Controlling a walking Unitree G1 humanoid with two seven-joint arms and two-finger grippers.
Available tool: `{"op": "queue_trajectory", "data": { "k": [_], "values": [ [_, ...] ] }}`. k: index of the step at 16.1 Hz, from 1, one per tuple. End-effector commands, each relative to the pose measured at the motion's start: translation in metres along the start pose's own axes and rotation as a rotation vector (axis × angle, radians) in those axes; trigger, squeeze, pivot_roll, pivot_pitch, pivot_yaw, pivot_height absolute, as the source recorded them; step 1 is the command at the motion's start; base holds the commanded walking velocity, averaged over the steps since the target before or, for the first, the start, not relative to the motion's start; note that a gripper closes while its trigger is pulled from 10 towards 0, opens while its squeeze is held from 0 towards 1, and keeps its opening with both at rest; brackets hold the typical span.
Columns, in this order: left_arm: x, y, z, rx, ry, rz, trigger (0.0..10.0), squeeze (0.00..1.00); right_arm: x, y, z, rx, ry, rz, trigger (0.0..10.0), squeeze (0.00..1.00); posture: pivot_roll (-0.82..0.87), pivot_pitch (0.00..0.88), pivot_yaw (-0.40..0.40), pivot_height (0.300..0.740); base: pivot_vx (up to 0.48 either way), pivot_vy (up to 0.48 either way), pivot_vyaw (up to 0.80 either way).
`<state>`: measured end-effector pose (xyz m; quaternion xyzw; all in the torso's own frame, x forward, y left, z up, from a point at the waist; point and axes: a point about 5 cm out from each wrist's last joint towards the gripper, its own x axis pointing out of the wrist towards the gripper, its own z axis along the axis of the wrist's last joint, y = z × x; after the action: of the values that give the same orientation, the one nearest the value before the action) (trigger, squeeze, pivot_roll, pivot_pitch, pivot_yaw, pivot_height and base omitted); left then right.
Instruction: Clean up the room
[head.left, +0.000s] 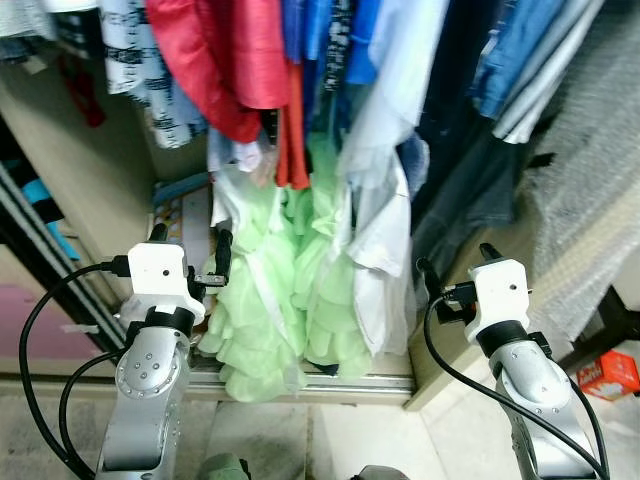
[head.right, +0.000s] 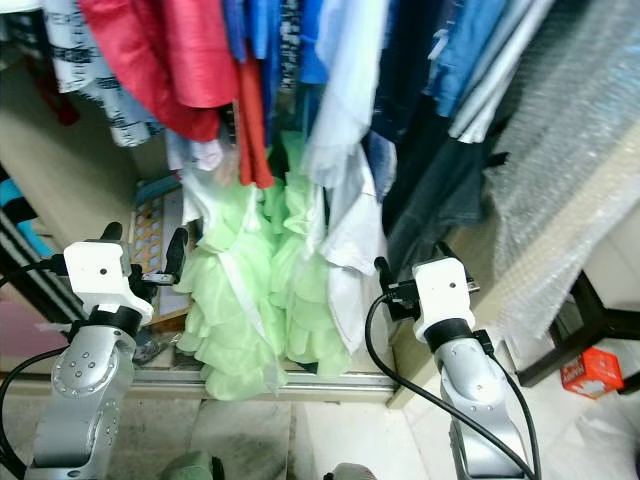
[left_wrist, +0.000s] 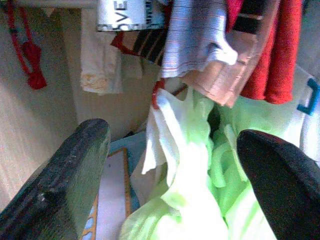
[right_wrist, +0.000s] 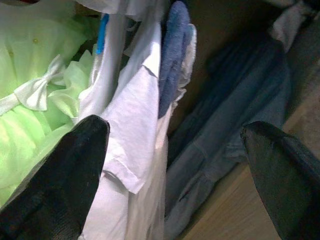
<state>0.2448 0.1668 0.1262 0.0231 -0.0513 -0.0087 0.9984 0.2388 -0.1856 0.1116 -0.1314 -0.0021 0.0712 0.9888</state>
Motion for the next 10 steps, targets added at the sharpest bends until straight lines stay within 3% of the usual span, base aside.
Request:
{"op": "queue_trajectory", "data": {
  "k": [1,5,10],
  "values": [
    [0.0027,0.0001,0.0001,0.003,0.006,-0.013,10.0,0.00,0.0005,-0.0022,0.0037,-0.004,-0.020,-0.015,10.0,0.00,-0.04,0.000,-0.017,0.740,0.000,0.000,0.00],
    [0.0016,0.0030,0.0014,0.019,-0.003,-0.026,10.0,0.00,0.0037,0.0019,0.0051,0.006,-0.029,-0.010,10.0,0.00,-0.03,0.000,-0.010,0.740,0.000,0.000,0.00],
    [0.0011,0.0041,0.0032,0.023,-0.010,-0.036,10.0,0.00,0.0046,0.0044,0.0065,0.017,-0.034,-0.012,10.0,0.00,-0.03,0.000,-0.005,0.740,0.314,0.000,0.00]
  ]
}}
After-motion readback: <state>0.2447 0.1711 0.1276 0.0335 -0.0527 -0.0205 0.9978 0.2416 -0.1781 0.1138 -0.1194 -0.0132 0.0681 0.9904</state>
